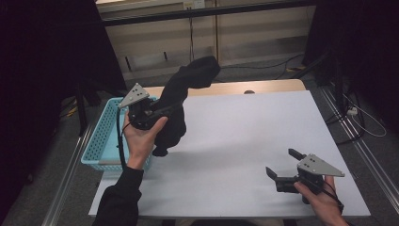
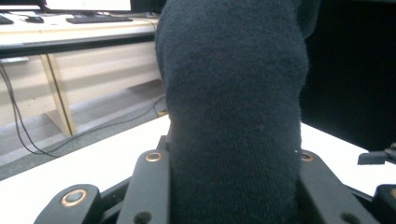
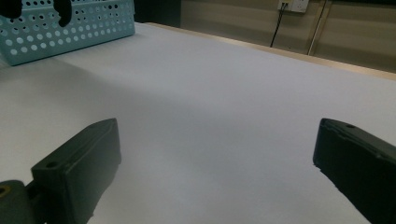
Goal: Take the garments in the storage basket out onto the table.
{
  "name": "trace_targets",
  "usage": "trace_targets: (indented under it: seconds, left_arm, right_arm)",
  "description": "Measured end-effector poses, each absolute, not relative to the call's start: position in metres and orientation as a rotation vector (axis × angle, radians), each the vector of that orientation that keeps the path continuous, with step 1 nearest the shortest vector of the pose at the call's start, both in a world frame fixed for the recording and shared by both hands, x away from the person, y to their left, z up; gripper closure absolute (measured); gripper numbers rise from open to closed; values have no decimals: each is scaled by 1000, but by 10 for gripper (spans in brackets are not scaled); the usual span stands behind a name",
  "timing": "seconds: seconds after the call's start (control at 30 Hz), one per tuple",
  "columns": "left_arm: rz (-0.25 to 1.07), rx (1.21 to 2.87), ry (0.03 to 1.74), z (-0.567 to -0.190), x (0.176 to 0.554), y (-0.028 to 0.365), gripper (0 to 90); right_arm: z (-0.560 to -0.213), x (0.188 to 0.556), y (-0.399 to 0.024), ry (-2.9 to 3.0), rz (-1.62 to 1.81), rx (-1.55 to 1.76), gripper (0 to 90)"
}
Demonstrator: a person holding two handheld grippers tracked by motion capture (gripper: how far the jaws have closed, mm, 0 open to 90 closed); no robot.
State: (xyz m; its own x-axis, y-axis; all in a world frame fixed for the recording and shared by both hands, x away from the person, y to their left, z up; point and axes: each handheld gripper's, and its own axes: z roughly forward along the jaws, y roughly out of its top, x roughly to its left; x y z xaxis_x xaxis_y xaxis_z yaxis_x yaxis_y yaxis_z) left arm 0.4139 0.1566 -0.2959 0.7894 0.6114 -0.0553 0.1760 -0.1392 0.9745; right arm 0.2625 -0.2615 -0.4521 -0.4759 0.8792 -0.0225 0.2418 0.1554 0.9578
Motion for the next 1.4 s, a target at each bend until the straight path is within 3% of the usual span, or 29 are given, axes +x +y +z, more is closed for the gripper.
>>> trace_targets:
  seconds: [1.13,1.4]
  left_arm:
    - [248,1910,546,-353,405,71,655]
    - [256,1964,521,-367,401,58,654]
  right_arm:
    - [-452,261,-261,1833,1344,1059,5]
    - [-451,261,-261,1833,1347,1053,5]
